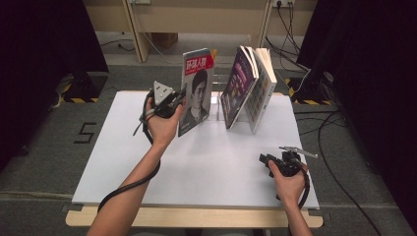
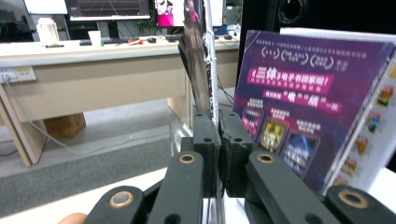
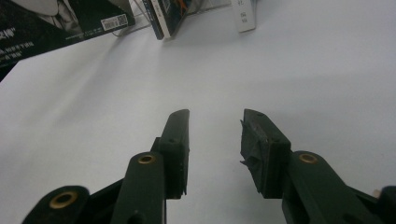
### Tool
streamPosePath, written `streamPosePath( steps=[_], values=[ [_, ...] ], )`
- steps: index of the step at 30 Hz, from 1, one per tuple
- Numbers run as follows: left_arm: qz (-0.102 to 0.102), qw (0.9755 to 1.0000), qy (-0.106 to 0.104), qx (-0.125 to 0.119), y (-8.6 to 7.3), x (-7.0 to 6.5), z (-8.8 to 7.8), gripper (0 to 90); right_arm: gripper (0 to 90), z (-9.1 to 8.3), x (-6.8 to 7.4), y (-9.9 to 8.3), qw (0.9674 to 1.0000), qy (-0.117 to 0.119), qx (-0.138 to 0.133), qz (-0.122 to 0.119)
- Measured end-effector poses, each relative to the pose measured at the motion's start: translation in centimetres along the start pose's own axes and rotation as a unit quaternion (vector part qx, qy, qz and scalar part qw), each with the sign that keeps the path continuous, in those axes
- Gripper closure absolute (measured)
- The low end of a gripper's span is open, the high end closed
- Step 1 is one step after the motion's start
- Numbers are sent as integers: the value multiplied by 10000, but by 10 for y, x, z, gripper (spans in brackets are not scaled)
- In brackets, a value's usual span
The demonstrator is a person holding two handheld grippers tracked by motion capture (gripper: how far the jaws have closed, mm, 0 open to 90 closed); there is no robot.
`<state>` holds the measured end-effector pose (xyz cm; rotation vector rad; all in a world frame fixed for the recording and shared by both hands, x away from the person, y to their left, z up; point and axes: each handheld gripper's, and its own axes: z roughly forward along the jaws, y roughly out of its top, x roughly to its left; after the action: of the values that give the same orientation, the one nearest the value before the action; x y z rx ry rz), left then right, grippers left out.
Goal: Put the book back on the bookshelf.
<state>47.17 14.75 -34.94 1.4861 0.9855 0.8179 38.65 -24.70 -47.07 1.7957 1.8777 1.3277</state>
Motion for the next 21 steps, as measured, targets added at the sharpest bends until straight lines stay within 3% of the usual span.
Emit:
streamPosePath(
  steps=[5, 11, 13, 17, 21],
  values=[
    [-39, 9999, -87, 136, -18, 1, -22, 860, 624, 0, 1, 0, 10000, 1, -5, -8],
    [-109, 9993, -75, 351, -53, 3, -45, 849, 623, -1, 0, 0, 10000, -17, 4, 78],
    [-294, 9987, -141, 384, -61, 3, -48, 851, 623, -1, -2, 0, 10000, -40, -10, 56],
    [-336, 9989, -64, 311, -63, -1, -51, 865, 622, -2, -3, 0, 10000, -51, -24, 64],
    [-534, 9979, -118, 343, -64, -1, -50, 867, 621, -3, -4, 0, 10000, -61, -39, 54]
  ],
)
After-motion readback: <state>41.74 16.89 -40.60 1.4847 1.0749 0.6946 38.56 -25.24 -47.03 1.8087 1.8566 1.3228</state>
